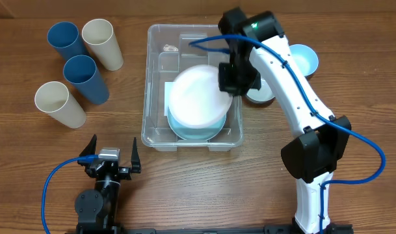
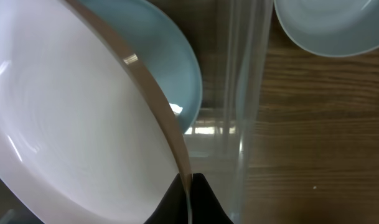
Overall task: Pack container
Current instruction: 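Lower the pink plate onto the stacked plates in the bin, release, then move the right gripper to the grey-green bowl and grip its rim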
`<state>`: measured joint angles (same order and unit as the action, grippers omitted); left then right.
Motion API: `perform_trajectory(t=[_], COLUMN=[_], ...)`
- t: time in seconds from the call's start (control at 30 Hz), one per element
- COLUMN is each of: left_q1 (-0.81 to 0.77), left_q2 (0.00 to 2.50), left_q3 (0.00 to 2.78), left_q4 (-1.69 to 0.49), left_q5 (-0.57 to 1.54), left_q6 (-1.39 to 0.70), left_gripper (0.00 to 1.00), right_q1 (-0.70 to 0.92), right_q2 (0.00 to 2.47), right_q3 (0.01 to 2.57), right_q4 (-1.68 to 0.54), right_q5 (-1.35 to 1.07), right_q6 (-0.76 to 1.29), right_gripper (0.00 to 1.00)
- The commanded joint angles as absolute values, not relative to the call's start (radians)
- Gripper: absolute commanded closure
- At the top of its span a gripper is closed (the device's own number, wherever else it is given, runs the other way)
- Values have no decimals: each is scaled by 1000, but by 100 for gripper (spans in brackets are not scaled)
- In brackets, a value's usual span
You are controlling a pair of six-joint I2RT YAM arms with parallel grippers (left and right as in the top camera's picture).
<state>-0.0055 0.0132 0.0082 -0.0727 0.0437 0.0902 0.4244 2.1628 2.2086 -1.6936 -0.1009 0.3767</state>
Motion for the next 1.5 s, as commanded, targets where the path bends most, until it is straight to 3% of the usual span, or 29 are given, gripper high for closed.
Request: perform_trajectory(t=[0.0,0.27,0.33,0.4,0.47,0.67,0.8,0.97,1.2,1.47], left_q1=[0,0,0,0,0,0,0,0,0,0], left_q2=[4,4,4,4,4,4,4,4,4,4], left_q3=[5,5,5,5,5,5,5,5,5,5], left_q4=[-74,-74,-75,-74,-74,-74,-74,-75,-74,-74], left_q5=[41,41,41,41,41,41,41,41,41,41], left_q6=[116,116,116,116,116,116,116,116,116,116], left_gripper=[0,0,0,0,0,0,0,0,0,0], right_q1=[437,517,528,528,528,528,500,293,41,7], right_q2=[2133,2136,2136,2136,2136,2135,2135,2131,2139,2139], right_q3=[2112,2002,2002,2002,2002,2032,2240,2531,2384,2010], right_q4=[-1666,-1566,-1556,-1552,-1554,-1555,-1613,-1694,-1650,-1405], right_q5=[-64,-62,-60,-60,-60,-60,-42,-4,-34,-35], right_q6=[373,369,369,368,365,309,310,392,472,481], right_gripper=[96,95,82,61,56,57,54,43,35,36])
